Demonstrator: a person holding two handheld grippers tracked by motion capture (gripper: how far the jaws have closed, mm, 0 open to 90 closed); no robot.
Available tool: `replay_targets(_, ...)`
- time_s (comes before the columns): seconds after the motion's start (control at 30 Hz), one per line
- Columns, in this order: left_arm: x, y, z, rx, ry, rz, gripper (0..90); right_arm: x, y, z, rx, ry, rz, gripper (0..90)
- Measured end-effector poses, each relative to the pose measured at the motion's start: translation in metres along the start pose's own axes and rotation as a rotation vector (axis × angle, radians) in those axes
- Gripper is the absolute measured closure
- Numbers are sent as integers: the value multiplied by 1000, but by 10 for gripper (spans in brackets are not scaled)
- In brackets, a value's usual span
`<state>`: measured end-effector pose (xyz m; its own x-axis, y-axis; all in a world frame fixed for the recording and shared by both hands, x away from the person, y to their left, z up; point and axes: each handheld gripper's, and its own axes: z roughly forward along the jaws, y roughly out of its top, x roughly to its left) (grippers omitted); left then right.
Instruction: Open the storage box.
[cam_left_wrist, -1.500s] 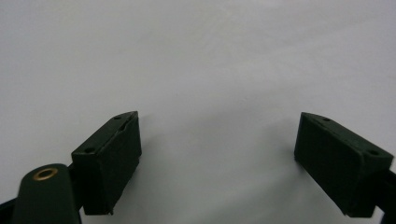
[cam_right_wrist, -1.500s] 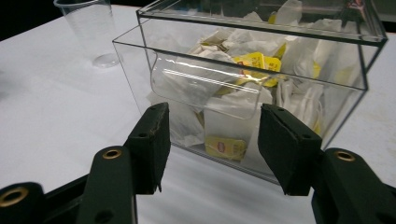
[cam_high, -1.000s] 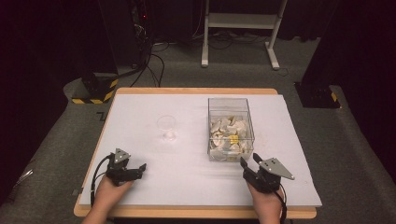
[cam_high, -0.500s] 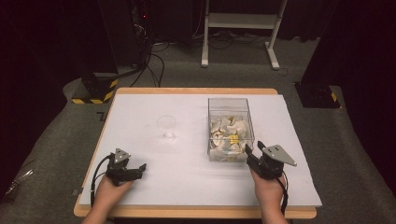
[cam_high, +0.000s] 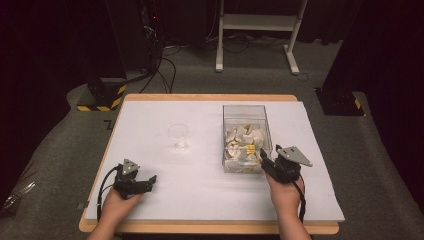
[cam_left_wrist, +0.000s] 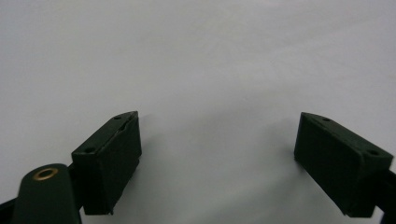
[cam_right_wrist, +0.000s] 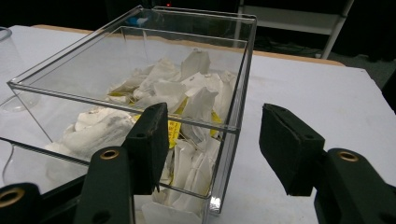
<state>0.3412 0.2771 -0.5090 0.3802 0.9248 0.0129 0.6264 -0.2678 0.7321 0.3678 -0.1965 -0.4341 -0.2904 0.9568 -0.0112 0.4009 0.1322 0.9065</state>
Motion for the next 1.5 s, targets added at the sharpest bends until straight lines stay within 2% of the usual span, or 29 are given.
replay_targets(0.43,0,0,0,0,0,0,154,-3,-4,6,29,14,1,420)
replay_targets(0.6,0,0,0,0,1,0,154,-5,-4,5,45,24,32,429)
replay_targets(1.03,0,0,0,0,0,0,154,-1,-11,-8,32,32,27,435)
replay_targets(1.33,0,0,0,-1,0,0,155,-6,-14,4,41,12,43,422)
replay_targets(1.5,0,0,0,-1,0,0,155,-7,-17,2,33,18,47,424)
